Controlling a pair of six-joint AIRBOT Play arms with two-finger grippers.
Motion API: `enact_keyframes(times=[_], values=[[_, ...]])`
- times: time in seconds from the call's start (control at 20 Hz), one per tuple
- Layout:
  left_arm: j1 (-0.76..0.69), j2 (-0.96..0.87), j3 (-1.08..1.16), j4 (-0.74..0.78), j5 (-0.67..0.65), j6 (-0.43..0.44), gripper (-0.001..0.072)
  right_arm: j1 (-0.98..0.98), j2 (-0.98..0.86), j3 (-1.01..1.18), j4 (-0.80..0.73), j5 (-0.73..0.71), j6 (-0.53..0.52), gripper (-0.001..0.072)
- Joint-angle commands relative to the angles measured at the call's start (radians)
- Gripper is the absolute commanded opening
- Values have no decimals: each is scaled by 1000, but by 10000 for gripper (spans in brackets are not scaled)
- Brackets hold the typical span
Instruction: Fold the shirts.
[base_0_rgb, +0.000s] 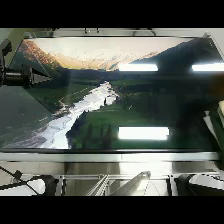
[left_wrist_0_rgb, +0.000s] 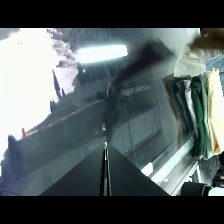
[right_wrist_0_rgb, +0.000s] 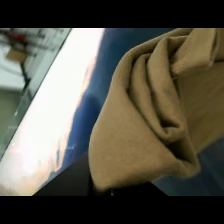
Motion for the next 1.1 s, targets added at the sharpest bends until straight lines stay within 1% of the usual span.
enact_keyframes(times=[0.0,0.05,0.1,0.15,0.2,0.3,0.4,0.5,0.75,0.8,0.85,0.9,0.95,1.0,1.05], values=[[-1,0,0,0,-1,2,5,-203,5,35,-133,223,78,17],[-1,0,0,0,0,3,5,-224,5,36,-278,331,137,17],[-1,0,0,0,1,6,5,-231,-1,35,-463,435,188,17],[-1,0,0,0,2,13,5,-230,-2,27,-653,470,218,17],[-1,-1,0,0,2,13,5,-229,9,10,-792,468,235,17],[-1,-5,0,9,2,13,5,-229,20,-18,-965,467,228,17],[-1,-5,0,15,2,13,5,-230,23,-47,-1085,468,206,17],[-1,-5,0,15,8,13,5,-230,24,-95,-1140,455,208,18],[-1,-5,0,16,8,13,5,-230,18,-297,-1143,358,207,26],[-1,-5,0,15,8,13,5,-230,11,-330,-1143,338,206,123],[-1,-5,0,15,8,13,5,-230,3,-346,-1143,337,204,401],[-1,-5,0,15,10,13,5,-229,-8,-349,-1142,343,202,662],[-1,-5,0,15,11,13,5,-227,-10,-349,-1142,352,200,689],[-1,-5,0,15,11,13,5,-225,-10,-344,-1142,359,201,687],[-1,-5,0,15,11,12,5,-216,-10,-328,-1139,370,203,618]])
